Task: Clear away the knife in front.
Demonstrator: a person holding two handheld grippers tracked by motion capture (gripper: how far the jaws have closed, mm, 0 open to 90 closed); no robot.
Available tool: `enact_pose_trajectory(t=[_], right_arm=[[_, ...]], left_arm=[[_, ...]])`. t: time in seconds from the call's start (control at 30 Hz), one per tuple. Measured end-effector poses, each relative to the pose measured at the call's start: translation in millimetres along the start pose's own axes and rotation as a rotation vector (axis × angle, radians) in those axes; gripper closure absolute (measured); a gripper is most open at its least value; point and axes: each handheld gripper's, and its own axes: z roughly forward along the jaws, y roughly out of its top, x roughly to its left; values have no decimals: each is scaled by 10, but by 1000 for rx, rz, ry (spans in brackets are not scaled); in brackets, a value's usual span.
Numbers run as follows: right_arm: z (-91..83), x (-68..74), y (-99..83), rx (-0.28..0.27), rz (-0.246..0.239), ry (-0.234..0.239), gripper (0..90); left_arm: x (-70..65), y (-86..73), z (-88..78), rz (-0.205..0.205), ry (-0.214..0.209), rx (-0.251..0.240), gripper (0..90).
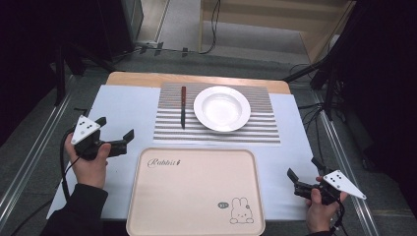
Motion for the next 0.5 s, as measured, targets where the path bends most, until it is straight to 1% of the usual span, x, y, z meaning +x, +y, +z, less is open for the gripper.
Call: enact_pose_trajectory(t=[0.1,0.17,0.2,0.23,0.27,0.3,0.33,0.43,0.5], right_arm=[[0,-1,-1,-1,4,4,0],[1,-2,-1,-3,2,9,0],[1,-2,-1,-3,2,9,0],[0,-3,-1,-6,0,0,0],[-1,-2,-1,-6,3,-5,0],[0,-3,-1,-5,4,-3,0],[0,-3,-1,-4,4,-3,0],[1,-4,-2,-6,2,-3,0],[1,-2,-1,-5,2,-3,0]], left_arm=[[-36,49,124,-1,-15,5,0],[-58,77,216,3,-20,17,0],[-58,77,216,3,-20,17,0],[-82,105,307,7,-26,27,0],[-93,122,346,11,-25,34,0],[-93,122,346,11,-25,34,0],[-111,159,420,13,-29,37,0],[-141,207,529,13,-35,45,0],[-166,235,615,36,-32,63,0]])
